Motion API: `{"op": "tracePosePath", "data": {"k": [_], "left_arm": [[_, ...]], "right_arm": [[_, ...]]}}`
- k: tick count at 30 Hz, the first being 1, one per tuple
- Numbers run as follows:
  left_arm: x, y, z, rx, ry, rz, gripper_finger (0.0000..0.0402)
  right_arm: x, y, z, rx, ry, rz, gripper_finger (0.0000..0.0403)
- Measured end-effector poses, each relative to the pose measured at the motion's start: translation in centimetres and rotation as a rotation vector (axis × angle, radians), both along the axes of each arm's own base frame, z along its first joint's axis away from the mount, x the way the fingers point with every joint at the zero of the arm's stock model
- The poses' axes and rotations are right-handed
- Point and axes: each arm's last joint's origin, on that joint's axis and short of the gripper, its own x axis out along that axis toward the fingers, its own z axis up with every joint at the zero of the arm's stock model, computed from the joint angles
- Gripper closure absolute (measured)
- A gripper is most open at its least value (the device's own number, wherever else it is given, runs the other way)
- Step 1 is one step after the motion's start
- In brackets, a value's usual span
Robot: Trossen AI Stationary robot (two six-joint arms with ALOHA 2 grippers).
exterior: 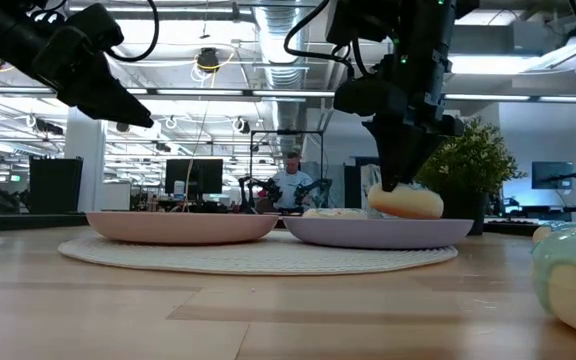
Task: Pick & Place donuts
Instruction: Put the top big blue donut on the violet plate
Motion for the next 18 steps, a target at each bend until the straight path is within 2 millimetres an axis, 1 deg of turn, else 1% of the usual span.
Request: {"op": "tracePosePath", "data": {"k": [7, 18], "left_arm": [[0.0, 0.0, 0.0, 0.0, 0.0, 0.0, 0.0127], [0.0, 0.0, 0.0, -0.001, 0.0, -0.001, 0.0127]], "right_arm": [[0.02, -0.27, -0.02, -0.012, -0.005, -0.034, 0.0321], [0.03, -0.23, -0.03, 0.004, -0.002, -0.032, 0.0321]]}}
